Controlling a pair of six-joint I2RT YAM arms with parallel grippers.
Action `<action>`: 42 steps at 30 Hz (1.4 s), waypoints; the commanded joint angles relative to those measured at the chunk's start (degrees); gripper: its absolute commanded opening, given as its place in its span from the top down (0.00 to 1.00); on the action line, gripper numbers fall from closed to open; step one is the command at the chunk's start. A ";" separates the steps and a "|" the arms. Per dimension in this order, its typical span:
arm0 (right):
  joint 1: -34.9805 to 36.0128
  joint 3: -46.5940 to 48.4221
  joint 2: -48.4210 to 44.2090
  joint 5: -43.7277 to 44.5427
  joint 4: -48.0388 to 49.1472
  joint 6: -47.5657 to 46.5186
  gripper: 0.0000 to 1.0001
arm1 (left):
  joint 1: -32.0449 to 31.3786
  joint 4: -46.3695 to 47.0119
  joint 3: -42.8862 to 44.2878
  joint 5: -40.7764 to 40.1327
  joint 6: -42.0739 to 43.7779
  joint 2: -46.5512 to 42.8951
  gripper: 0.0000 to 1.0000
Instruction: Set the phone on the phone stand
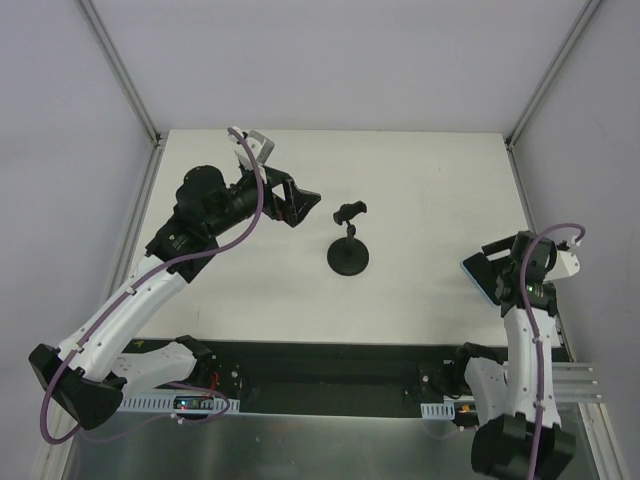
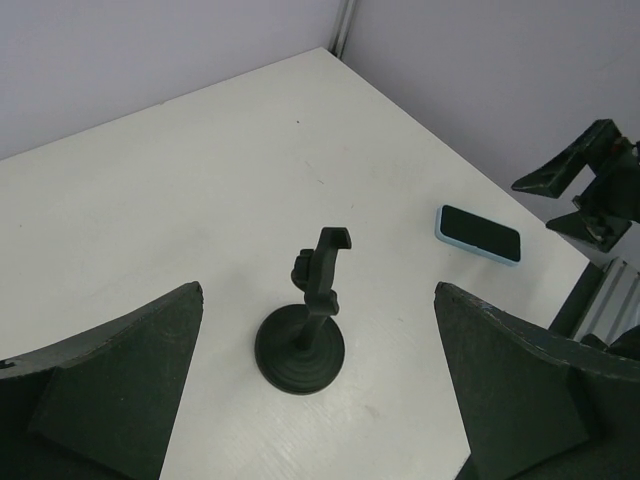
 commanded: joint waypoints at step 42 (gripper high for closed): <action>0.37 3.19 28.52 -32.46 11.37 -21.06 0.04 | -2.05 0.98 1.01 -1.47 1.62 1.73 0.01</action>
